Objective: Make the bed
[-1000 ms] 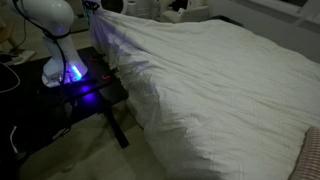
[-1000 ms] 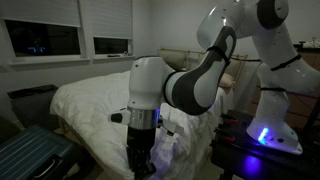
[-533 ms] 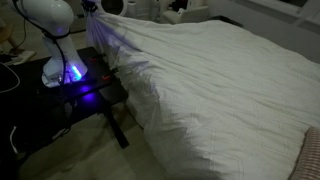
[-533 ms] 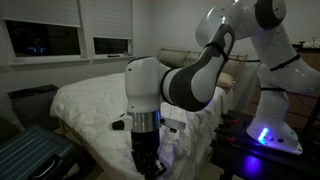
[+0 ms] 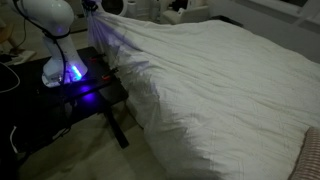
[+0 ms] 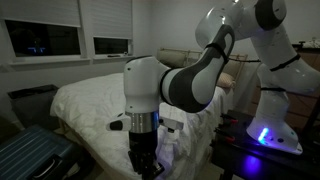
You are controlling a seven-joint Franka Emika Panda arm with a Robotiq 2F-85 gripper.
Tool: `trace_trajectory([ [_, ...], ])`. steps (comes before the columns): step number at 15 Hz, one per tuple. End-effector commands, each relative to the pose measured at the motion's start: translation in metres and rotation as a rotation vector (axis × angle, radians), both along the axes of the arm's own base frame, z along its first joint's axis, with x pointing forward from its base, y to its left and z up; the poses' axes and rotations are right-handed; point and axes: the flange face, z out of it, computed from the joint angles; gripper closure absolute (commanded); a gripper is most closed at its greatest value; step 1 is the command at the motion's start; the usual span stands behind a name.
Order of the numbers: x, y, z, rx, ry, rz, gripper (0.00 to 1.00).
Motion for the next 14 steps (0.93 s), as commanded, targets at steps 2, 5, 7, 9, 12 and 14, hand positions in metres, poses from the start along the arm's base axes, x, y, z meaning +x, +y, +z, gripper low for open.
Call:
trace_trajectory([
  [2, -0.022, 0.028, 0.011, 0.054, -0.046, 0.035, 0.68],
  [5, -0.029, 0.036, 0.012, 0.074, -0.066, 0.043, 0.5],
  [7, -0.038, 0.047, 0.017, 0.097, -0.079, 0.056, 0.35],
  [9, -0.04, 0.053, 0.021, 0.114, -0.105, 0.06, 0.2],
  [12, -0.022, 0.051, 0.021, 0.13, -0.149, 0.013, 0.01],
  [14, 0.008, 0.039, 0.022, 0.13, -0.192, -0.053, 0.0],
])
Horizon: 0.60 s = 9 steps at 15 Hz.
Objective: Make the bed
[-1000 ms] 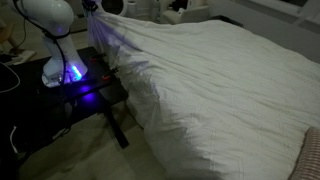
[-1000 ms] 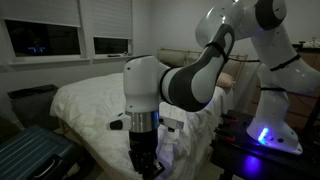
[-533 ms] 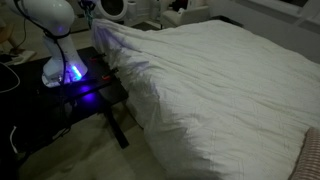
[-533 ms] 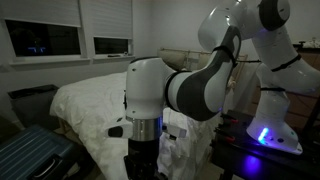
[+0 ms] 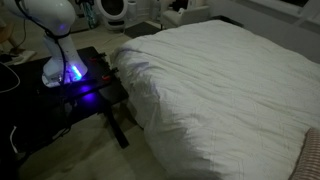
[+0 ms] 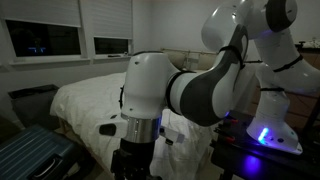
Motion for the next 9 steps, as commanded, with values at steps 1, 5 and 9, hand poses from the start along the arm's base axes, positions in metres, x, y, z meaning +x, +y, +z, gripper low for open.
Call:
trace_trajectory([
  [1, 0.052, -0.017, 0.003, 0.013, -0.079, -0.132, 0.0],
  [5, 0.119, -0.058, 0.008, -0.002, -0.168, -0.313, 0.0],
  [9, 0.167, -0.098, 0.018, -0.026, -0.24, -0.493, 0.0],
])
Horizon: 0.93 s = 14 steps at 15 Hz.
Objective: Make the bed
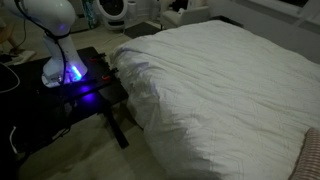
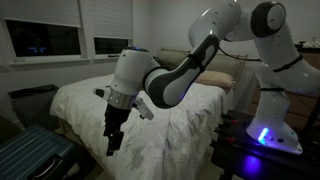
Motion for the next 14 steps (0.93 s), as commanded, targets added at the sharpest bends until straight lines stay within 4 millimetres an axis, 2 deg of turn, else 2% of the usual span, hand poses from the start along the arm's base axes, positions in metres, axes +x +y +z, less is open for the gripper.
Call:
trace_trajectory([
  [1, 0.03, -0.028, 0.017, -0.008, -0.064, -0.152, 0.0],
  [6, 0.073, -0.095, 0.035, -0.029, -0.12, -0.37, 0.0],
  [8, 0.087, -0.131, 0.044, -0.041, -0.142, -0.465, 0.0],
  [11, 0.102, -0.196, 0.061, -0.054, -0.158, -0.628, 0.0],
  [14, 0.107, -0.264, 0.078, -0.063, -0.153, -0.778, 0.0],
])
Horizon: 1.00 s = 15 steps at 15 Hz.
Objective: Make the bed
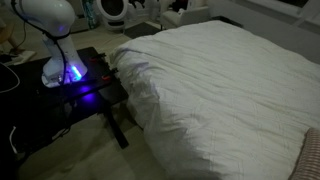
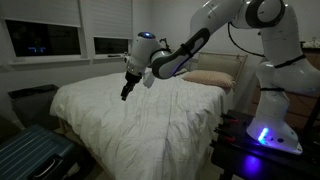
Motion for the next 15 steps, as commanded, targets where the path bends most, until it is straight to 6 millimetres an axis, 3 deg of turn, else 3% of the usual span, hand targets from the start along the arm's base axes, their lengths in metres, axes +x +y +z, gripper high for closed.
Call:
trace_trajectory([
  [1, -0.013, -0.079, 0.028, 0.014, 0.004, -0.166, 0.0],
  [8, -0.04, -0.244, 0.069, 0.066, 0.01, -0.473, 0.0],
  [15, -0.099, -0.406, 0.083, 0.139, 0.017, -0.775, 0.0],
])
